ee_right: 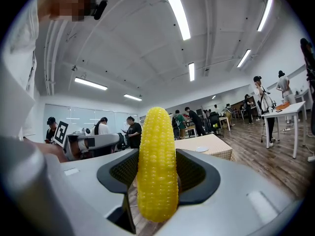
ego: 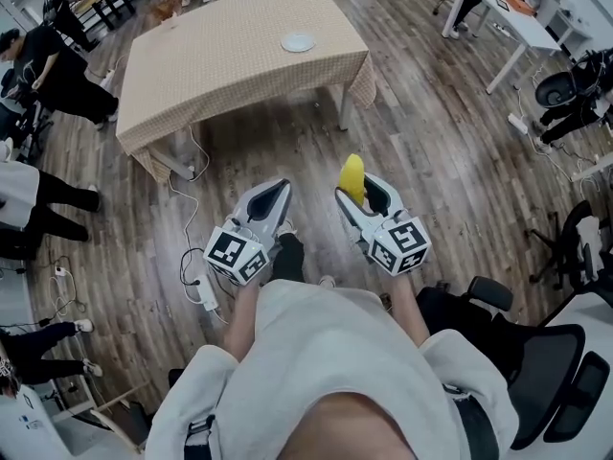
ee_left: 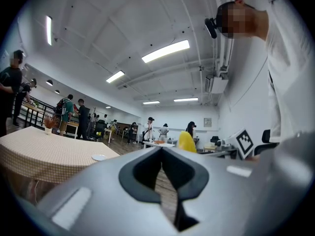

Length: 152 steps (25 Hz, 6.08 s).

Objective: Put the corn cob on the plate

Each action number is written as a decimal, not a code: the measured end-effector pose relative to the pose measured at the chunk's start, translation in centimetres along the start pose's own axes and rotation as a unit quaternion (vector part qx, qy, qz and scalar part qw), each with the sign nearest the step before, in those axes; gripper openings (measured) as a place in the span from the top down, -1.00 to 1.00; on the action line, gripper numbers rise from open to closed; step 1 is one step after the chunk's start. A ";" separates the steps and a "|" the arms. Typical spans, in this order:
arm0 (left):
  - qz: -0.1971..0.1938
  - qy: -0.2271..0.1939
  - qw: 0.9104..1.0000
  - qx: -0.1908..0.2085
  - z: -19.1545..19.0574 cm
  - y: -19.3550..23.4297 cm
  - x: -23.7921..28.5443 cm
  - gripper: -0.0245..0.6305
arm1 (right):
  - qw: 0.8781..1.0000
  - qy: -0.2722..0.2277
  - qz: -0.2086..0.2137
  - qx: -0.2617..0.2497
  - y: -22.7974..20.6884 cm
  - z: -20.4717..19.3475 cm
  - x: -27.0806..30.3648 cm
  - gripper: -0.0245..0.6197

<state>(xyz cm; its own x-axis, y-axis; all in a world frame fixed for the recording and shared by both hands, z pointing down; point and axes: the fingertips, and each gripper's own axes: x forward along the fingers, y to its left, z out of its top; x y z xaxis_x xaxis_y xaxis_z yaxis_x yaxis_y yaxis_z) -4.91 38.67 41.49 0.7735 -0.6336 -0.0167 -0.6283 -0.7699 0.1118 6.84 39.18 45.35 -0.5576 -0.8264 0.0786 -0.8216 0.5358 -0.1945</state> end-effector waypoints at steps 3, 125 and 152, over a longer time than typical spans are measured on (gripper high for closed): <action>-0.005 -0.002 1.000 -0.001 -0.3 1.1 1.4 0.90 | 1.000 -0.002 0.000 -0.003 -1.0 0.1 1.3 0.20; 0.005 0.127 0.984 -0.126 -6.6 61.2 46.7 0.90 | 0.966 0.228 -0.054 0.112 -45.2 -8.4 66.8 0.20; 0.037 0.125 0.982 -0.136 -6.8 63.3 44.4 0.90 | 0.755 0.423 0.204 -0.458 -42.8 -15.2 70.1 0.20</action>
<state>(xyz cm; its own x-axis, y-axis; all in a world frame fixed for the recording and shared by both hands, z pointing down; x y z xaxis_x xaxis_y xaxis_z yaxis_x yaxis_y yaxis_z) -9.80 -37.69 54.62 0.7440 -0.6227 0.2425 -0.6646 -0.6519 0.3651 1.12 -39.01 74.07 -0.3440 -0.3620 0.8664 -0.0830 0.9308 0.3559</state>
